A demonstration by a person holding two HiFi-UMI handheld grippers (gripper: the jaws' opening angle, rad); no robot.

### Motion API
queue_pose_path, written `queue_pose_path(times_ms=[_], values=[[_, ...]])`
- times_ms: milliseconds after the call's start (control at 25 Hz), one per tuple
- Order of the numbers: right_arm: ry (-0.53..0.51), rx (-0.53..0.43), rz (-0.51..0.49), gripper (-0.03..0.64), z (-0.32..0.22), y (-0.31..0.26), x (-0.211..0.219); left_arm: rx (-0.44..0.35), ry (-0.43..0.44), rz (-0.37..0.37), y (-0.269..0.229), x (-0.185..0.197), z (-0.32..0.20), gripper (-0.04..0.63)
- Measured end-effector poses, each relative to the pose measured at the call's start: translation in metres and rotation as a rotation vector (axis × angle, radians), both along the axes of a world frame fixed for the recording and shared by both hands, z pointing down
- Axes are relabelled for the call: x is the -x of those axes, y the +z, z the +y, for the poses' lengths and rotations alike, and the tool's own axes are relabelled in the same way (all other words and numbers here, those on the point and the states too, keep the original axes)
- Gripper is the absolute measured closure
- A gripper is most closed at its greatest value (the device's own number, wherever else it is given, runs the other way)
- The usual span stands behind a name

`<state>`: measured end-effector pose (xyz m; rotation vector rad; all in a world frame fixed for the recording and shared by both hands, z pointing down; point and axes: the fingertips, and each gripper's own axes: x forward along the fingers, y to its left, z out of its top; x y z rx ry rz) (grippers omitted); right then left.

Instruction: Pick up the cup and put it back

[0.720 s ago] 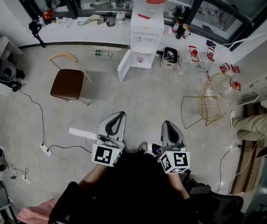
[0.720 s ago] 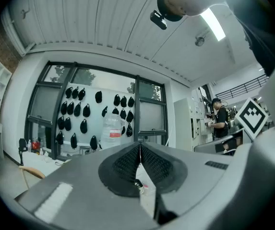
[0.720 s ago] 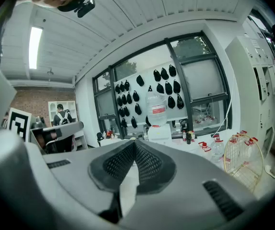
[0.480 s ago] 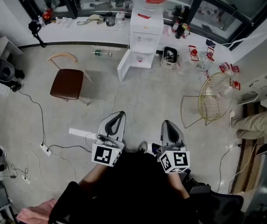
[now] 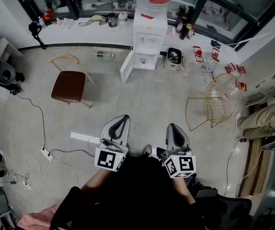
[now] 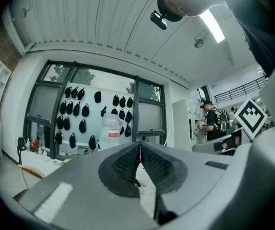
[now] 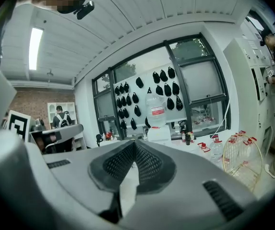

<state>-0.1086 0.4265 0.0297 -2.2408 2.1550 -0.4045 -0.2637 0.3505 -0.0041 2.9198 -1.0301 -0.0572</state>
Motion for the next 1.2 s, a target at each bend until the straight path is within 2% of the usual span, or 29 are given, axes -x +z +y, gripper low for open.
queue_pose_path(times_ms=[240, 280, 320, 360, 440, 880, 1200], values=[[0.004, -0.009, -0.019, 0.621, 0.005, 0.0, 0.006, 0.012, 0.024, 0.009, 0.005, 0.003, 0.005, 0.584], [0.005, -0.007, -0.016, 0.621, 0.005, -0.001, 0.007, 0.025, 0.03, 0.011, 0.007, 0.001, 0.004, 0.549], [0.007, -0.005, -0.014, 0.621, 0.005, -0.001, 0.008, 0.04, 0.035, 0.009, 0.009, 0.0, 0.004, 0.443], [0.008, -0.004, -0.012, 0.621, 0.004, -0.002, 0.009, 0.051, 0.038, 0.001, 0.012, -0.001, 0.003, 0.377], [0.012, -0.001, -0.011, 0.621, 0.003, -0.002, 0.012, 0.064, 0.043, -0.024, 0.019, 0.001, 0.003, 0.356], [0.045, 0.017, -0.017, 0.621, -0.009, 0.005, 0.04, 0.082, 0.072, -0.029, 0.03, 0.028, -0.011, 0.344], [0.091, 0.017, -0.015, 0.621, -0.031, 0.018, 0.046, 0.097, 0.143, -0.048, 0.046, 0.034, -0.027, 0.344]])
